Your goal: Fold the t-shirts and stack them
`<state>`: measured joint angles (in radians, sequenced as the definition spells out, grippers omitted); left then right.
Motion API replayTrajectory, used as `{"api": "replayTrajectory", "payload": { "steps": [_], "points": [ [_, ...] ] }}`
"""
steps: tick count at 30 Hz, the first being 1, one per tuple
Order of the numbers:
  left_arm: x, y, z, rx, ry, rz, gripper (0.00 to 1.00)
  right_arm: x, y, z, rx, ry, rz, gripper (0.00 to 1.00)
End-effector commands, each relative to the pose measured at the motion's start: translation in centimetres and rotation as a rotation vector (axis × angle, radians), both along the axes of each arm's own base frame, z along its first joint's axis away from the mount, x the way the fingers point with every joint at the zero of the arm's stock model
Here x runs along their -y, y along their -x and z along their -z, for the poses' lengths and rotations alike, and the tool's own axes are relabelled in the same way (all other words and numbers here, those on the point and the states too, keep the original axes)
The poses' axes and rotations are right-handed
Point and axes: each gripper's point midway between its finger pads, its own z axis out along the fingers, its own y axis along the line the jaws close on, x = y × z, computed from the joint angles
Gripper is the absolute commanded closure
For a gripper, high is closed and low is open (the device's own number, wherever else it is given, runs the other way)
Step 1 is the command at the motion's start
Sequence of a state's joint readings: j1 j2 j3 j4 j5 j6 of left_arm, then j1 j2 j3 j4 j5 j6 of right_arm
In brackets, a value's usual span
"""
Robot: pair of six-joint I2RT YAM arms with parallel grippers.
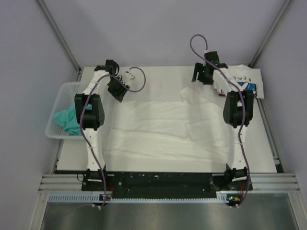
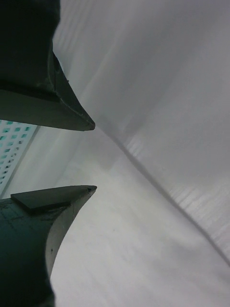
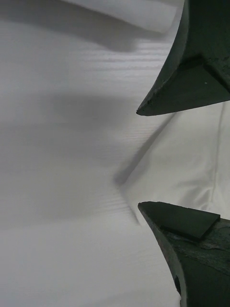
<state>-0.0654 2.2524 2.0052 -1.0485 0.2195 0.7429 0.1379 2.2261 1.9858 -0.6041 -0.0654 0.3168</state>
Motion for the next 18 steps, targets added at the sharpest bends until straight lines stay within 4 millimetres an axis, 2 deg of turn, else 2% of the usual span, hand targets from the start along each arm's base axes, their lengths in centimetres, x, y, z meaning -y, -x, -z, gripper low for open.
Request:
{"api": "replayTrajectory", "payload": {
  "steps": [1, 3, 6, 9, 13, 15, 16, 18],
  "points": [
    [-0.2, -1.3, 0.5, -0.007, 0.05, -0.055, 0.45, -2.8, -2.1, 2.5, -0.025, -0.019, -0.042, 0.31],
    [-0.3, -1.2, 1.1, -0.027, 0.063, -0.041, 0.44, -4.1, -2.4, 3.9, -0.042, -0.035, -0.07, 0.33],
    [-0.4, -0.6, 2.1, -0.06, 0.055, -0.018, 0.44, -5.5, -1.6, 5.8, -0.077, -0.03, -0.108, 0.39],
    [-0.4, 0.1, 2.9, -0.089, 0.062, 0.008, 0.44, -6.1, -0.6, 6.9, -0.107, -0.018, -0.135, 0.52],
    [-0.2, 1.4, 3.6, -0.14, 0.072, 0.041, 0.46, -6.9, 0.6, 5.9, -0.126, -0.063, -0.171, 0.55],
    [-0.2, 1.7, 3.9, -0.151, 0.073, 0.051, 0.51, -6.9, 0.9, 5.3, -0.121, -0.067, -0.18, 0.57],
    [-0.2, 1.7, 4.0, -0.153, 0.071, 0.055, 0.55, -6.9, 1.0, 5.0, -0.118, -0.067, -0.18, 0.62],
    [0.0, 1.7, 4.0, -0.152, 0.076, 0.062, 0.71, -7.0, 1.1, 4.6, -0.112, -0.074, -0.191, 0.74]
  ]
}}
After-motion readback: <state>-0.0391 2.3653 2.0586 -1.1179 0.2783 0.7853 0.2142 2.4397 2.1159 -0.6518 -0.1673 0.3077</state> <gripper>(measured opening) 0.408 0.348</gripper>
